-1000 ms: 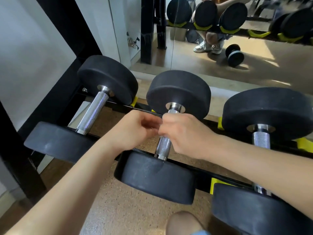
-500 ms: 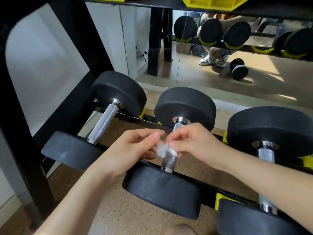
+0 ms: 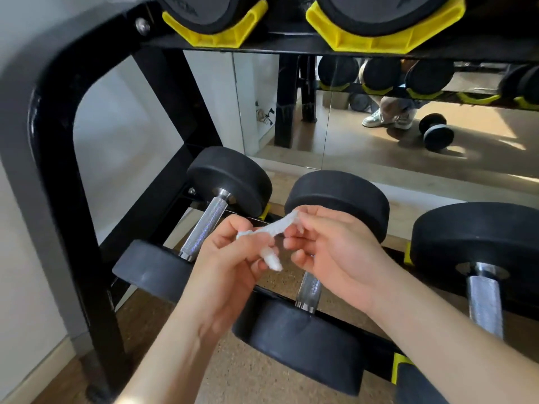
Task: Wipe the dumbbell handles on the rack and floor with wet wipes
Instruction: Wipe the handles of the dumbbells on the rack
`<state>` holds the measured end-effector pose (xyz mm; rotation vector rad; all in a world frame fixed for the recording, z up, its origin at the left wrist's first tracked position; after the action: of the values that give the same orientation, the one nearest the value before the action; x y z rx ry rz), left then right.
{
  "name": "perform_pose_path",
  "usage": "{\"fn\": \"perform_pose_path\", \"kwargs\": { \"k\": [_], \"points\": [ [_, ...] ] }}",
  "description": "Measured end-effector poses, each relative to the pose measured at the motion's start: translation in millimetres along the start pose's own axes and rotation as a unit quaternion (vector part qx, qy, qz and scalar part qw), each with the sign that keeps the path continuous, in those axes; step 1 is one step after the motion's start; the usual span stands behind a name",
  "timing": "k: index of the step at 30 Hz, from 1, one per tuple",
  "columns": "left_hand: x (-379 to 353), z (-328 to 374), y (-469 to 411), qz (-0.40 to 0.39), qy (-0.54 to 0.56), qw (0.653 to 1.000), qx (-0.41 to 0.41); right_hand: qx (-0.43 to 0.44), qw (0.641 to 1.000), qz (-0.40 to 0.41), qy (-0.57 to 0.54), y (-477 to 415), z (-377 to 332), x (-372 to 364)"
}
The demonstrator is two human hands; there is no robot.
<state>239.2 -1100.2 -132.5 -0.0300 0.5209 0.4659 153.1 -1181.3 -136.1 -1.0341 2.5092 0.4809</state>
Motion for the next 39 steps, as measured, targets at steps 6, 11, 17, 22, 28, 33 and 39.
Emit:
{"fn": "perform_pose_path", "kwargs": {
  "k": [6, 11, 17, 22, 28, 33, 39],
  "points": [
    [20, 4, 7, 0.068, -0.054, 0.996, 0.000, 0.019, 0.991, 0.082, -0.105, -1, -6, 13],
    [17, 17, 11, 0.067, -0.176, 0.982, -0.011, 0.039, 0.992, 0.096, 0.076, 1, -12, 19],
    [6, 40, 9, 0.054, -0.225, 0.970, -0.072, 0.117, 0.877, -0.123, 0.450, 11, -24, -36],
    [10, 49, 7, 0.051, -0.188, 0.978, -0.073, 0.129, 0.912, -0.097, 0.378, 4, -25, -39],
    [18, 39, 8, 0.022, -0.022, 0.999, -0.022, 0.094, 0.945, -0.081, 0.304, -6, -24, -34],
    [14, 39, 12, -0.004, 0.074, 0.997, -0.030, 0.066, 0.975, -0.082, 0.198, -7, -13, -40],
    [20, 38, 12, 0.018, -0.049, 0.999, -0.007, 0.005, 0.997, -0.074, 0.014, -9, 4, -38]
  ]
}}
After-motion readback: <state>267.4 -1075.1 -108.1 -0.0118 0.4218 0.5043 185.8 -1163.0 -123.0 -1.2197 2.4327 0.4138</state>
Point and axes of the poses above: each hand's wrist, its own y-axis away from the middle knuckle, its own x-axis out of the back of the hand, z = x × y, the point moved 10 cm from there along -y, towards the middle knuckle, and after that the axes turned 5 degrees about x, right-handed, at the moved point
